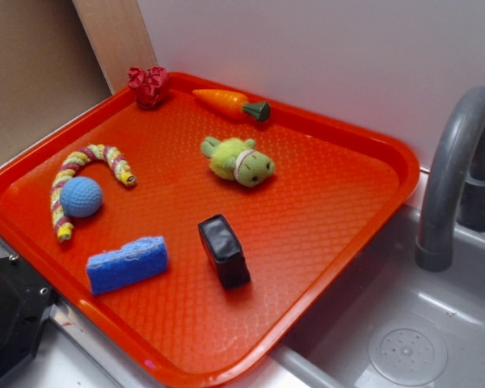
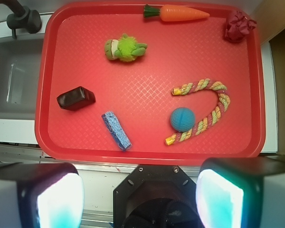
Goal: Grab the black box.
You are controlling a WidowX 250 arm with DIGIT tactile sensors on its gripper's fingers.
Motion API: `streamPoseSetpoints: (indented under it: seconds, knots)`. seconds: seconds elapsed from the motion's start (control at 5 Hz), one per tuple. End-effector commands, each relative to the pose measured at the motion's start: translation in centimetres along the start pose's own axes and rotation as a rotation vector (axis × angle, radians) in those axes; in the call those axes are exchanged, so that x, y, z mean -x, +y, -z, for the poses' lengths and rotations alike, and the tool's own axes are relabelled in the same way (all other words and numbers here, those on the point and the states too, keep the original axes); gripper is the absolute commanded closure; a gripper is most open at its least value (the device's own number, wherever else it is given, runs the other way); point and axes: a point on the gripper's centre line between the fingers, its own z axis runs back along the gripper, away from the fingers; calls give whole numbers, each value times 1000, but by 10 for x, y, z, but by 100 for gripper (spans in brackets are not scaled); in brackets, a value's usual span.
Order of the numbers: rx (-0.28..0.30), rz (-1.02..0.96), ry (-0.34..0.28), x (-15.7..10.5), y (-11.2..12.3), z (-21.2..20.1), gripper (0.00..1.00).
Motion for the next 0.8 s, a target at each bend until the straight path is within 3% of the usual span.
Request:
streamPoseSetpoints:
  seconds: [0.0,0.2,0.6]
  knots:
    - [0,0,0,0,0,0,0]
    - [-28,-67,-52,-36,-11,37,0]
    - [-9,7,-54,-53,-73,63,0]
